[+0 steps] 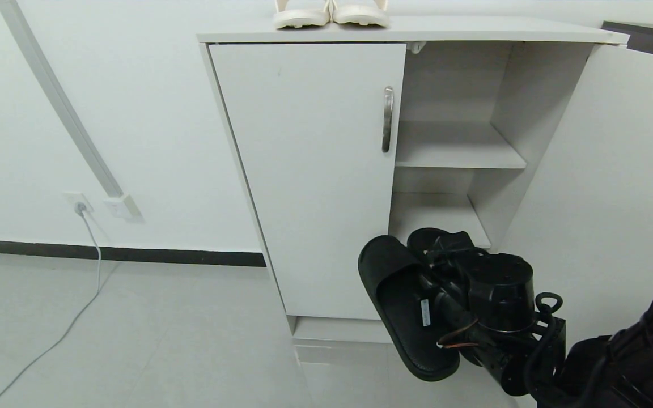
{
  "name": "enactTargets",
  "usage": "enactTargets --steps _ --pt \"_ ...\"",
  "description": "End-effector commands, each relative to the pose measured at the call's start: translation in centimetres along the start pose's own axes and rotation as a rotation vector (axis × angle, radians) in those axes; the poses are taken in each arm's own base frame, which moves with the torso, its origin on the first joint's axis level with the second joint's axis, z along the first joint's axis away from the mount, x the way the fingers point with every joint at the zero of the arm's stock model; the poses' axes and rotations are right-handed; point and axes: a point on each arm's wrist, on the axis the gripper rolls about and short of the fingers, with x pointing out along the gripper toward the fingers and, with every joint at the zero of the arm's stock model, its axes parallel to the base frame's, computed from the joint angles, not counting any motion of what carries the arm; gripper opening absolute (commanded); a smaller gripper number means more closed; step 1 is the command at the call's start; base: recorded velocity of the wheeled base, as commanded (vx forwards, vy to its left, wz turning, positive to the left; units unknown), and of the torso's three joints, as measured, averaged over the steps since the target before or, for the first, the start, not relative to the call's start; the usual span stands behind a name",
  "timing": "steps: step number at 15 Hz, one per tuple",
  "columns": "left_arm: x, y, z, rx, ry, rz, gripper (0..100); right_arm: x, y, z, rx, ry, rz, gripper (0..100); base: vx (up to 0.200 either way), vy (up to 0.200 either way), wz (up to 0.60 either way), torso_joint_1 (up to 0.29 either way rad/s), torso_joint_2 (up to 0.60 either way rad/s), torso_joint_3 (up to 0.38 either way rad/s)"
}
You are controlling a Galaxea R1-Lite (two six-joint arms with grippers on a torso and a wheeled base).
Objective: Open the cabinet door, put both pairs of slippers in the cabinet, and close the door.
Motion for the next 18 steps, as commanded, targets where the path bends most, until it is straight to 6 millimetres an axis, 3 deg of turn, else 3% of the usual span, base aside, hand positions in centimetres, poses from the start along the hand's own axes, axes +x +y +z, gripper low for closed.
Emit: enactTargets --steps 1,5,15,18 --pt "0.01 0.0 0.01 -0.001 0.001 0.001 0 0.02 0.02 -0.08 -0.001 0.002 0.0 0 0.0 -0.2 0.0 0.002 0.01 0.002" --pt "0.01 0.0 0.01 -0.001 0.001 0.001 0 0.1 0.05 -0.42 -0.006 0.013 -0.001 0 0.0 -0.2 0.0 0.006 0.0 0.0" --pt "0.01 0.0 0.01 -0.002 0.001 0.001 0 0.31 -0.35 -0.52 -0.007 0.018 -0.014 0 0.0 0.0 0.0 0.0 0.0 0.0" --pt "0.01 0.0 0.01 -0.002 0.001 0.001 0 0.32 -0.35 -0.61 -0.008 0.02 -0.014 0 0.0 -0.2 0.0 0.004 0.0 0.002"
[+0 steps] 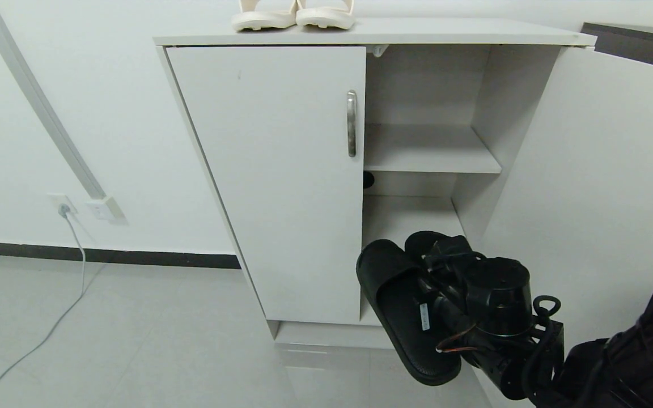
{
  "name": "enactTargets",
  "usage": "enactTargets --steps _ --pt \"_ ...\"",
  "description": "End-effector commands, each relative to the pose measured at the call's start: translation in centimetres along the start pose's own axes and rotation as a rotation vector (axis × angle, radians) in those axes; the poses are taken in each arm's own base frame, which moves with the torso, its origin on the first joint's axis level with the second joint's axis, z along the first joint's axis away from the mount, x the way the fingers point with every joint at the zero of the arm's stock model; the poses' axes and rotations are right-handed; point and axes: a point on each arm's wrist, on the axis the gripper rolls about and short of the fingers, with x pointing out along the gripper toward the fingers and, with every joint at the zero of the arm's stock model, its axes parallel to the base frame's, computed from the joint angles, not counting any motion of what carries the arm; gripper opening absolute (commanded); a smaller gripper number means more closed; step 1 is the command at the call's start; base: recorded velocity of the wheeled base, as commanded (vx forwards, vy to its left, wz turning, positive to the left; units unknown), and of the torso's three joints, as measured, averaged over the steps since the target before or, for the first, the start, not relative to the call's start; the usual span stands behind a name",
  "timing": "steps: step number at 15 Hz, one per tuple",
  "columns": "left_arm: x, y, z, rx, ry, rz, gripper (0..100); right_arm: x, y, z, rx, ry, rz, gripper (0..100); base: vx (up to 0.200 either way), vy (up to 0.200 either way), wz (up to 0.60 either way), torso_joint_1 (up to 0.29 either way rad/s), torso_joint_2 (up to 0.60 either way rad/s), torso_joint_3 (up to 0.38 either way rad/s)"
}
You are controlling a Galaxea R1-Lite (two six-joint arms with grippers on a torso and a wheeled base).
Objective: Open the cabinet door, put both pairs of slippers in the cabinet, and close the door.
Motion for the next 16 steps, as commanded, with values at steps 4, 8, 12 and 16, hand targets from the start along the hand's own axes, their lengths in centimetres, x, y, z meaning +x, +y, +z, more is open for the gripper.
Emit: enactTargets --steps 4,8,12,16 --pt "0.0 0.0 0.0 -0.002 0.0 0.003 0 0.0 0.1 -0.3 -0.007 0.01 0.002 0 0.0 -0.1 0.0 0.004 0.0 0.0" --pt "0.0 0.0 0.0 -0.002 0.0 0.003 0 0.0 0.2 -0.6 -0.011 0.018 0.006 0 0.0 0.0 0.0 0.0 0.0 0.0" --pt "0.0 0.0 0.0 -0.002 0.0 0.003 0 0.8 -0.8 -0.9 -0.008 0.032 -0.03 0 0.0 0.0 0.0 0.0 0.0 0.0" --pt "0.0 0.0 0.0 -0.002 0.0 0.003 0 1.8 -1.9 -1.3 0.002 0.047 -0.067 0 0.0 0.0 0.0 0.0 0.0 0.0"
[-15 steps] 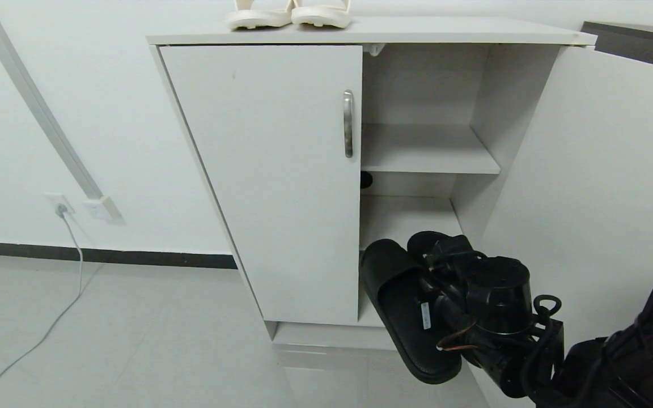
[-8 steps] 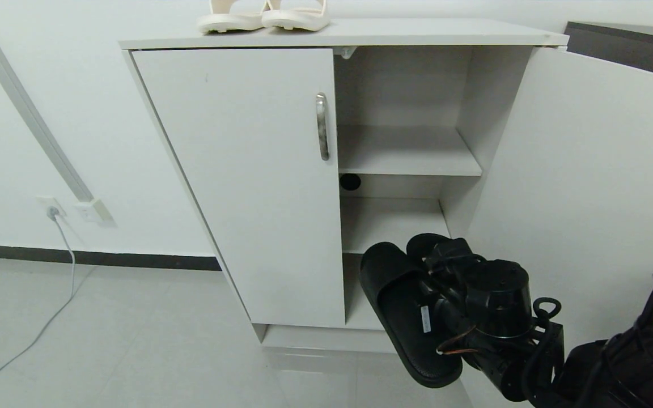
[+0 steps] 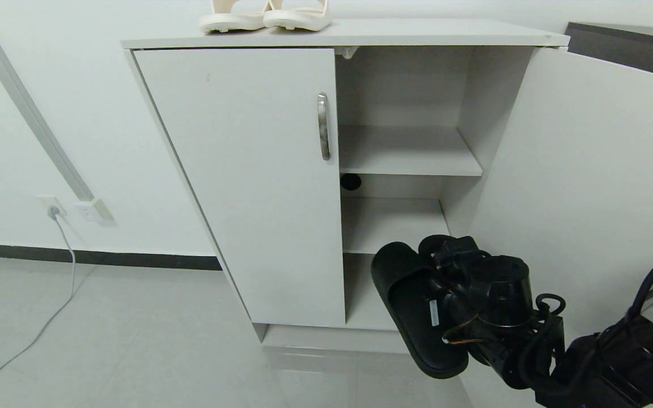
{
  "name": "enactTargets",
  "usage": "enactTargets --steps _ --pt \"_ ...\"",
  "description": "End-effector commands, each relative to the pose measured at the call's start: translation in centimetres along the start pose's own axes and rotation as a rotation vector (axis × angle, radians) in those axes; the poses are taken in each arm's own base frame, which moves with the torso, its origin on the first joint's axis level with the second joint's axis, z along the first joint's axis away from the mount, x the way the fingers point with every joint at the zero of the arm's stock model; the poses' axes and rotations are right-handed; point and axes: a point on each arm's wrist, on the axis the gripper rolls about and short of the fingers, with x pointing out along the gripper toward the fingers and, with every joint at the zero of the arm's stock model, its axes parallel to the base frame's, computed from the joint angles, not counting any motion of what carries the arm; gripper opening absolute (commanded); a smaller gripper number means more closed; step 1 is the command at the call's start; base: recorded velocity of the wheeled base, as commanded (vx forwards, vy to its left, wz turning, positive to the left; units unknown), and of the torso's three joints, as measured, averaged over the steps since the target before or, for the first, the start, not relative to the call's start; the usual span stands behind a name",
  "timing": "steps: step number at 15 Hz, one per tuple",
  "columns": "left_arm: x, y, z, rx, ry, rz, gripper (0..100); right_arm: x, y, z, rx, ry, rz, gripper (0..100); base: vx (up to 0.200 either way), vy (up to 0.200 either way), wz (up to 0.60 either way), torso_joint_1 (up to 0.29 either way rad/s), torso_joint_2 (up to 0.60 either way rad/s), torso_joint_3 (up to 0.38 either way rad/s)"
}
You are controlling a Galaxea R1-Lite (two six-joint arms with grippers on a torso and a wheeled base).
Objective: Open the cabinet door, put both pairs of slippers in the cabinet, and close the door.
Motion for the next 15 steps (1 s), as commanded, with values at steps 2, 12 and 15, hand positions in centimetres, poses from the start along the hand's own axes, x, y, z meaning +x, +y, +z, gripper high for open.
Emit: enactTargets --steps 2,12,15 --pt "0.0 0.0 0.0 -0.002 0.001 0.001 0 0.7 -0.6 -0.4 0.004 0.012 -0.025 0 0.0 0.0 0.0 0.0 0.0 0.0" --pt "0.0 0.0 0.0 -0.005 0.001 0.001 0 1.2 -1.9 -0.4 0.017 0.02 -0.025 0 0.0 0.0 0.0 0.0 0.0 0.0" --pt "0.0 0.0 0.0 -0.005 0.001 0.001 0 1.3 -2.2 -0.3 0.02 0.02 -0.029 0 0.0 0.0 0.0 0.0 0.0 0.0"
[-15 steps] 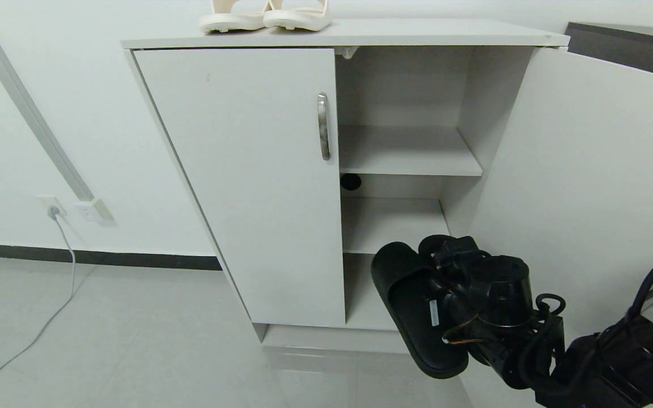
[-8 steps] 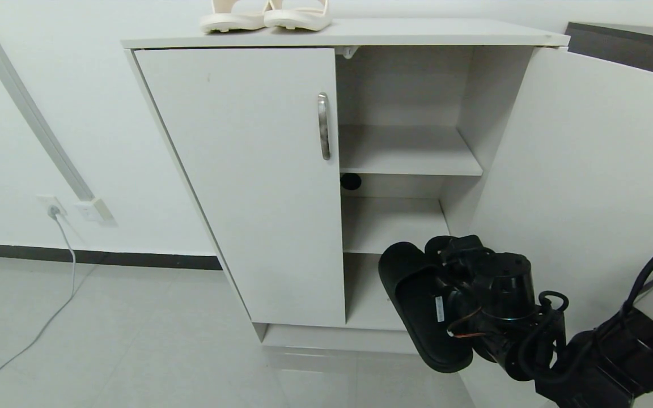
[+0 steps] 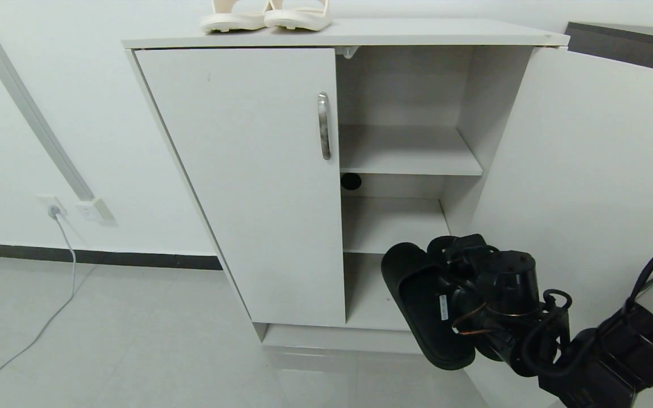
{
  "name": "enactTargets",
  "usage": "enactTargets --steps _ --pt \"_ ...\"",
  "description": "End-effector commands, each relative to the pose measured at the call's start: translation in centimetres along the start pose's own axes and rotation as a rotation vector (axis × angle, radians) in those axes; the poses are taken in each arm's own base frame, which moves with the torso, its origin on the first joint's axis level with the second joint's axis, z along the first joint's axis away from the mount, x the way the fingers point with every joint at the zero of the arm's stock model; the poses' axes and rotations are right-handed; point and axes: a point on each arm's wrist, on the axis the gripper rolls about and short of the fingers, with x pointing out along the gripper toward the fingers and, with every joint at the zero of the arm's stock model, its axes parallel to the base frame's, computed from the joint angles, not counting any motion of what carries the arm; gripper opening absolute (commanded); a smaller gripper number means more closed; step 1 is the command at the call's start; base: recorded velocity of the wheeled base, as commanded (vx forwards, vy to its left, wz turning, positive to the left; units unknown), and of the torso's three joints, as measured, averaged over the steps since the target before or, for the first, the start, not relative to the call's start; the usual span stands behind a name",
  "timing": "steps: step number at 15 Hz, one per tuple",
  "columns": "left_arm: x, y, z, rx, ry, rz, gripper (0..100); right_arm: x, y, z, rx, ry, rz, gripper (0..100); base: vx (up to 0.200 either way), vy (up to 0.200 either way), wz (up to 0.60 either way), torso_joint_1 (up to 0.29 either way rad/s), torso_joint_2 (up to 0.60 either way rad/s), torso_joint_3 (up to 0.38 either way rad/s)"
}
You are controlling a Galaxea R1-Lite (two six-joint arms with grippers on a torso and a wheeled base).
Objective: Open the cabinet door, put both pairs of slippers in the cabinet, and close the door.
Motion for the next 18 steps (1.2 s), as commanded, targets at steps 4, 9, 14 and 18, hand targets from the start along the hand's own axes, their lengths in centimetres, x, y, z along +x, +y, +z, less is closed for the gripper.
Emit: enactTargets --steps 4,9,14,18 --pt "0.0 0.0 0.0 -0.001 0.001 0.001 0 0.0 -0.1 0.0 0.0 0.0 -0.003 0 0.0 0.0 0.0 0.0 0.0 0.0" --pt "0.0 0.0 0.0 -0.001 0.0 0.001 0 0.0 0.3 0.6 0.011 -0.022 -0.004 0 0.0 0.0 0.0 0.0 0.0 0.0" --pt "0.0 0.0 0.0 0.004 0.001 0.001 0 -0.9 5.5 1.1 -0.007 -0.076 0.137 0 0.0 0.0 0.0 0.0 0.0 0.0" --pt "0.0 0.0 0.0 0.002 0.001 0.001 0 -0.8 6.0 0.5 -0.022 -0.062 0.15 0 0.0 0.0 0.0 0.0 0.0 0.0"
